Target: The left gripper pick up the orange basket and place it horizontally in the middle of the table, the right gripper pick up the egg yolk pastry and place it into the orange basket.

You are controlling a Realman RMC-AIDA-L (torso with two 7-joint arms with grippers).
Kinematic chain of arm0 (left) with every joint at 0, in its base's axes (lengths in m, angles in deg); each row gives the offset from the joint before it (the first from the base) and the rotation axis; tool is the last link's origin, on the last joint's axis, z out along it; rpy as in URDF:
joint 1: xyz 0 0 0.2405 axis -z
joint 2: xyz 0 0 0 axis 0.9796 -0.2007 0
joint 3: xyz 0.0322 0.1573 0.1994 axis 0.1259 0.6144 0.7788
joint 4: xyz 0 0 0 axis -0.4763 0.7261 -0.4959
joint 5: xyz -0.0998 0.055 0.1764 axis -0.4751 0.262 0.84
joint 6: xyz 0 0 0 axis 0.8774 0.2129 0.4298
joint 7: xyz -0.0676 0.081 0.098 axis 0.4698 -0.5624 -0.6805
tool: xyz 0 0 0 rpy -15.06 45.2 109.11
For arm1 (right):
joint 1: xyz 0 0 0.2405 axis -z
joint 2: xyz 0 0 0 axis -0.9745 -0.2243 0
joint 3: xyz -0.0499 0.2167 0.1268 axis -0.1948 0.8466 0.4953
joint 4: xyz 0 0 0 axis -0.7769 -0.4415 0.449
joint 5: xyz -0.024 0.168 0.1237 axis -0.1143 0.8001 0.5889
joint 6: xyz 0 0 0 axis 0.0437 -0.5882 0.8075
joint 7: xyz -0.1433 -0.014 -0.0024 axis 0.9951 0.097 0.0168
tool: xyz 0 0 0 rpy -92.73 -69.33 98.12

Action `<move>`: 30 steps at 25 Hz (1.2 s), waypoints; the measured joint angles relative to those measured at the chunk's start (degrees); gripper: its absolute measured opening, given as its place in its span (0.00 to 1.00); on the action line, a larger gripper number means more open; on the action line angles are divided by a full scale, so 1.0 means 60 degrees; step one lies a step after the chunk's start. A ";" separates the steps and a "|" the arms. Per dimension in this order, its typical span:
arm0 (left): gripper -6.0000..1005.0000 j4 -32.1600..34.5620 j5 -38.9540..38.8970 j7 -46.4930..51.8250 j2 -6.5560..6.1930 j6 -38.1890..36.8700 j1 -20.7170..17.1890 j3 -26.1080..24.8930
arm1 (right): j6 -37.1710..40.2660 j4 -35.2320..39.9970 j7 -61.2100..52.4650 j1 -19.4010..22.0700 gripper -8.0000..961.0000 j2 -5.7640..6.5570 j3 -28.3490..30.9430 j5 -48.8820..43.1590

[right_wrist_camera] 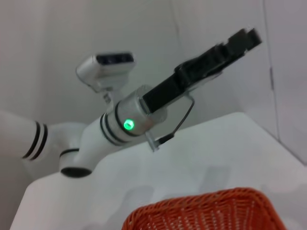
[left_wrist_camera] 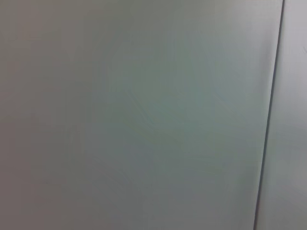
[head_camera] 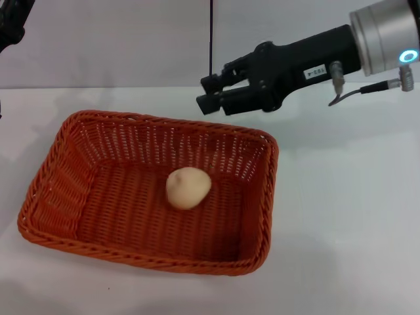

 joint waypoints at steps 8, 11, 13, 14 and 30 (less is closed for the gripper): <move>0.47 0.0014 -0.0055 -0.0001 -0.0011 -0.0011 0.0015 -0.0024 | -0.0104 0.1573 0.2118 0.2643 0.53 -0.0194 0.1700 0.2223; 0.47 0.0059 -0.0068 -0.0019 -0.0016 0.0018 0.0000 -0.0073 | -0.0117 0.1250 0.3606 0.3694 0.62 -0.0218 0.2894 0.3521; 0.47 0.0058 -0.0076 -0.0118 -0.0023 0.0039 -0.0012 -0.0092 | -0.0118 0.0622 0.4790 0.4299 0.69 -0.0224 0.3749 0.4400; 0.47 0.0052 -0.0077 -0.0179 -0.0025 0.0046 -0.0021 -0.0105 | -0.0116 -0.0487 0.6121 0.4813 0.72 -0.0226 0.4676 0.5441; 0.47 -0.0613 -0.0119 -0.1884 -0.0006 -0.0053 -0.0351 -0.1525 | 0.0849 -0.5741 1.2421 0.5660 0.72 -0.0269 0.7867 1.0442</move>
